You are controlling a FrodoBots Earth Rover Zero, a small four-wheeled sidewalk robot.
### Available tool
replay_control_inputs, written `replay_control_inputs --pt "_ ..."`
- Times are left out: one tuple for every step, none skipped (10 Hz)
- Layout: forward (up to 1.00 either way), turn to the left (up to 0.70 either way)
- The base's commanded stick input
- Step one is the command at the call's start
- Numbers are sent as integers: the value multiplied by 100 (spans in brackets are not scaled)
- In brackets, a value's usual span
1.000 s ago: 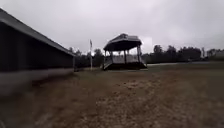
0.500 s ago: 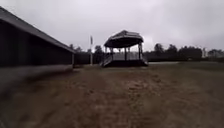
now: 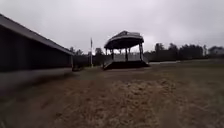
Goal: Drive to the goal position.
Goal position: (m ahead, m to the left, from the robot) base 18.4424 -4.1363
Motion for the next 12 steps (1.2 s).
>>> replay_control_inputs --pt "70 0" --pt "70 0" --pt "70 0" --pt "70 0" --pt "70 0" --pt "70 0" --pt "70 0" --pt "70 0" --pt "70 0" --pt "70 0" --pt "70 0" --pt "70 0"
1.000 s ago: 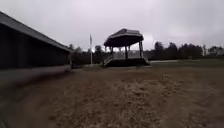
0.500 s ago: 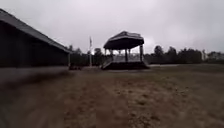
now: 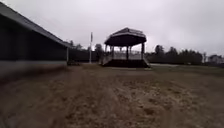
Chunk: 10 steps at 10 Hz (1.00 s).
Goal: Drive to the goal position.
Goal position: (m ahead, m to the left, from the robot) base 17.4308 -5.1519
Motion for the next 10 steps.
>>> replay_control_inputs --pt "70 0" --pt "70 0" --pt "70 0" --pt "70 0" --pt "70 0" --pt "70 0" --pt "70 0" --pt "70 0" --pt "70 0" --pt "70 0"
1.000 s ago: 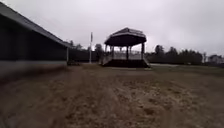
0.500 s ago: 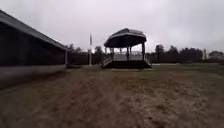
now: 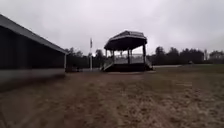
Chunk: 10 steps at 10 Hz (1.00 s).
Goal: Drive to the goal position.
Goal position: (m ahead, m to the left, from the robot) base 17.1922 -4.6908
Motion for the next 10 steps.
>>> replay_control_inputs --pt "70 0" --pt "70 0" --pt "70 0" --pt "70 0" --pt "70 0" --pt "70 0" --pt "70 0" --pt "70 0" --pt "70 0" --pt "70 0"
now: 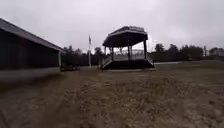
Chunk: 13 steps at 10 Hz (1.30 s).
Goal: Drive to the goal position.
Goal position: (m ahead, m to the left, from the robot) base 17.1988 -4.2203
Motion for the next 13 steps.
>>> replay_control_inputs --pt "70 0" --pt "70 0" --pt "70 0" --pt "70 0" --pt "70 0" --pt "70 0" --pt "70 0" --pt "70 0" --pt "70 0" --pt "70 0" --pt "70 0" --pt "70 0" --pt "70 0"
